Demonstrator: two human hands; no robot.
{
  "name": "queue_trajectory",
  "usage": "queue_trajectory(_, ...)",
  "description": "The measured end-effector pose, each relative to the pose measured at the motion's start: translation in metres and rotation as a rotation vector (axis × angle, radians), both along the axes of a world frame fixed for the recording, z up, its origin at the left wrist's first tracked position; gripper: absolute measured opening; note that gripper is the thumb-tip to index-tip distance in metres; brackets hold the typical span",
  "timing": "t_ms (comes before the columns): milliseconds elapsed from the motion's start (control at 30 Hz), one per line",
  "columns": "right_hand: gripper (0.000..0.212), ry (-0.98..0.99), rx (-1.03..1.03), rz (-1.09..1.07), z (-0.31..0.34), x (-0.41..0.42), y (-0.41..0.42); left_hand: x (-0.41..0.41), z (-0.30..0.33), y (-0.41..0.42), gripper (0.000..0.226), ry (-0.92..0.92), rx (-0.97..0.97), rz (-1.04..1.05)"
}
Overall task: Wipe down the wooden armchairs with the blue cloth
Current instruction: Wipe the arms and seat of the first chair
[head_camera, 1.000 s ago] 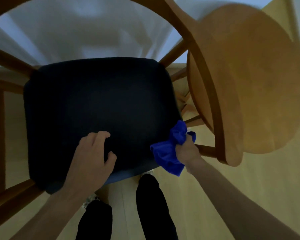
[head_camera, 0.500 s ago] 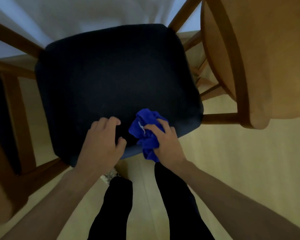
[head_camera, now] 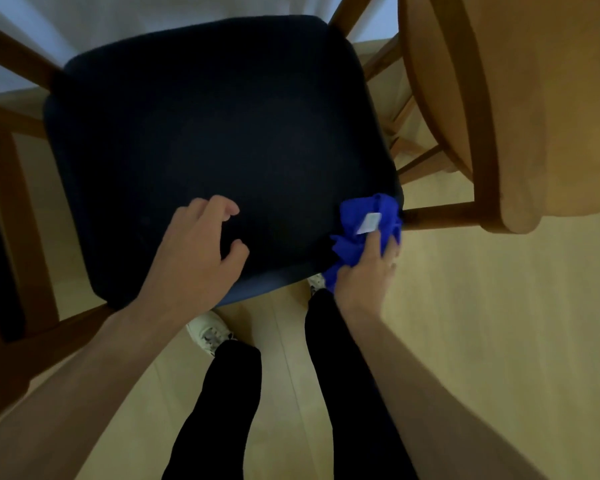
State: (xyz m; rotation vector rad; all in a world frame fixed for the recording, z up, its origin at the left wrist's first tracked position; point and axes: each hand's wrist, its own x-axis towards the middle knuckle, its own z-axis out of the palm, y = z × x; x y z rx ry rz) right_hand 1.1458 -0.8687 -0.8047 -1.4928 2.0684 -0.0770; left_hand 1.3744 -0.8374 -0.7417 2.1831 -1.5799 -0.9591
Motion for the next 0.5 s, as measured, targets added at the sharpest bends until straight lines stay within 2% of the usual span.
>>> queue_trajectory(133, 0.083, -0.188, 0.025, 0.386, 0.008, 0.019, 0.024, 0.006, -0.004, 0.007, 0.035, -0.007, 0.021, 0.052)
queue_trajectory(200, 0.082, -0.235, 0.026, 0.398, 0.018, 0.007, 0.002, 0.007, -0.004, 0.009, 0.035, -0.011, 0.032, 0.064)
queue_trajectory(333, 0.085, -0.071, -0.107, 0.231, 0.032, -0.031, -0.075, 0.002, -0.004, 0.01, 0.033, 0.035, 0.023, 0.086)
queue_trajectory(433, 0.079, 0.159, -0.041, 0.367, 0.027, -0.029, -0.104, -0.005, -0.004, 0.011, 0.032, 0.091, 0.004, 0.114)
queue_trajectory(500, 0.075, 0.216, -0.007, 0.398, 0.018, -0.019, -0.096, -0.005, -0.004, 0.017, 0.032, 0.098, 0.0, 0.144)
